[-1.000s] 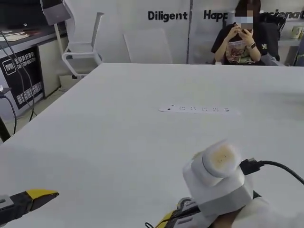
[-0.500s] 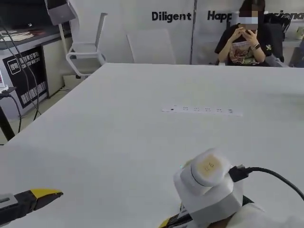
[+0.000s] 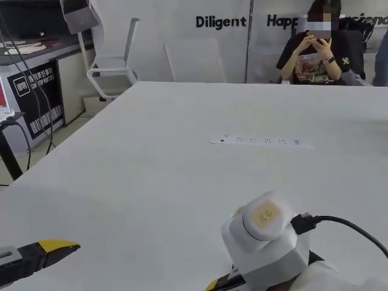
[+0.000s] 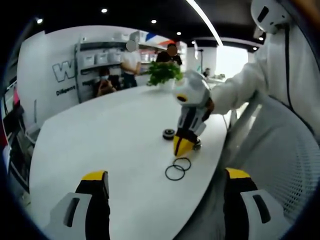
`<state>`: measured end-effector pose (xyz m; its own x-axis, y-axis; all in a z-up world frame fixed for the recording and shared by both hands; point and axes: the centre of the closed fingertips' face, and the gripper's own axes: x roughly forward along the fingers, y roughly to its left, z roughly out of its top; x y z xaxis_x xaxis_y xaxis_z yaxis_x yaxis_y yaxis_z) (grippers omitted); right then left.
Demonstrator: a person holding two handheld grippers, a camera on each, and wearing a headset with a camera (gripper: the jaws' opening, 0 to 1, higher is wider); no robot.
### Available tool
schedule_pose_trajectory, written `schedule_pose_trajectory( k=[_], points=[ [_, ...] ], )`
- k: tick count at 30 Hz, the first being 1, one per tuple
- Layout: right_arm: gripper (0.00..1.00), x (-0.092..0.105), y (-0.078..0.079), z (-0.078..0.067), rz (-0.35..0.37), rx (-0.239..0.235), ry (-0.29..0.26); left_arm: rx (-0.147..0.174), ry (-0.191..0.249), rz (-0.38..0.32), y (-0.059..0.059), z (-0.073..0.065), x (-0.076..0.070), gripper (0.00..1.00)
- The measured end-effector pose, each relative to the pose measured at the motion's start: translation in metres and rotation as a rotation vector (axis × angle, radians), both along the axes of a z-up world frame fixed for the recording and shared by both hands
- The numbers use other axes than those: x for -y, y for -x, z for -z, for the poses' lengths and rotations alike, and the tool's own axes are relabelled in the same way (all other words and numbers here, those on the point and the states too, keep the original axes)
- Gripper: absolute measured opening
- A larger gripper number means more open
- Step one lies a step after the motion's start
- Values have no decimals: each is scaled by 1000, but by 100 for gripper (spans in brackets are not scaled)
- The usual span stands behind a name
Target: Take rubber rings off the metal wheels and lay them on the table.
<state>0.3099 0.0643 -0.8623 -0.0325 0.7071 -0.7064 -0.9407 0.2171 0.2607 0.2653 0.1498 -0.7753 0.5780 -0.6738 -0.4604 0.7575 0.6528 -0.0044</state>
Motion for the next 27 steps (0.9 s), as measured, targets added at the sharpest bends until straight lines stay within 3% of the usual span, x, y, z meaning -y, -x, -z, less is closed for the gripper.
schedule_pose_trajectory(
  k=[12,19,23,27],
  points=[
    [4,15,-14,-24,51,24,-67,8,-8,1,-3,-5,0,96],
    [12,33,-29,-47,96,71,-123,18,-19,12,-8,-10,2,96],
    [16,49,-41,-57,122,135,-152,31,-25,28,-12,-17,7,96],
    [20,67,-49,-65,157,153,-183,43,-34,44,-15,-22,11,96]
  ],
)
